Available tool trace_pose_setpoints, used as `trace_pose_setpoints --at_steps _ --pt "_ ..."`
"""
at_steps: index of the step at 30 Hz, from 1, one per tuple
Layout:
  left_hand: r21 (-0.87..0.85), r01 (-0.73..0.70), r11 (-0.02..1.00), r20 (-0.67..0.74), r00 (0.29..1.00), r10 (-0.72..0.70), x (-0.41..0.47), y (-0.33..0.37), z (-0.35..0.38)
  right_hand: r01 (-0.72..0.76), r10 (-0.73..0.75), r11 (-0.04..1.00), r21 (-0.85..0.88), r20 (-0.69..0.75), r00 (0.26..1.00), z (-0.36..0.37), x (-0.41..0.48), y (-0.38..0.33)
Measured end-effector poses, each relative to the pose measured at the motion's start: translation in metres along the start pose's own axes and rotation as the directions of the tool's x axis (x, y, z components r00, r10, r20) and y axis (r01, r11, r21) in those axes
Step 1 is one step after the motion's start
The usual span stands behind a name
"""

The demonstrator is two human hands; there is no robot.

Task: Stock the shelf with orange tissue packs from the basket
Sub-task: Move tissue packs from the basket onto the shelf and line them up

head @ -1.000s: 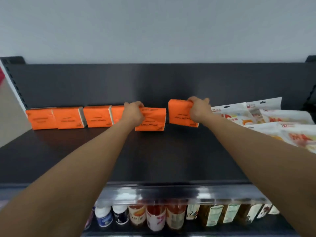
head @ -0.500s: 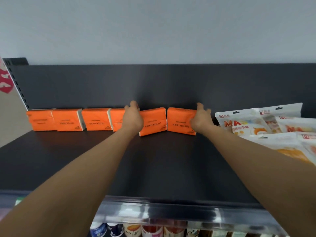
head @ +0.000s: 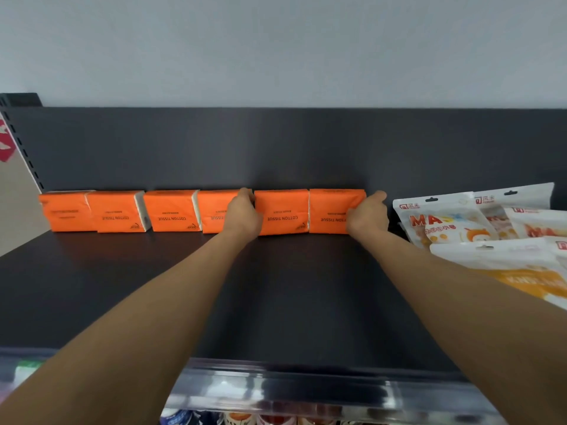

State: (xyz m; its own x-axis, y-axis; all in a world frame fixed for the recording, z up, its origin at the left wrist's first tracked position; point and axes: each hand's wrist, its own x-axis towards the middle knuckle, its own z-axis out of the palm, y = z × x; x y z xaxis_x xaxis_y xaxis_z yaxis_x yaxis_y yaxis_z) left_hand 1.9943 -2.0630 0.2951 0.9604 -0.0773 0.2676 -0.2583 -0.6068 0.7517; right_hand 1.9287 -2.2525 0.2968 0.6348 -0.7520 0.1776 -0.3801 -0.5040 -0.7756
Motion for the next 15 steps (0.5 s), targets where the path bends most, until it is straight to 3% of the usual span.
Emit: trace_pose_setpoints --at_steps 15 --pt "0.011 -0.003 1.0 0.163 0.987 0.001 -0.0017 -0.0015 -0.0028 0.006 -0.003 0.999 -0.031 0.102 0.995 0.0006 -0.0053 0.0"
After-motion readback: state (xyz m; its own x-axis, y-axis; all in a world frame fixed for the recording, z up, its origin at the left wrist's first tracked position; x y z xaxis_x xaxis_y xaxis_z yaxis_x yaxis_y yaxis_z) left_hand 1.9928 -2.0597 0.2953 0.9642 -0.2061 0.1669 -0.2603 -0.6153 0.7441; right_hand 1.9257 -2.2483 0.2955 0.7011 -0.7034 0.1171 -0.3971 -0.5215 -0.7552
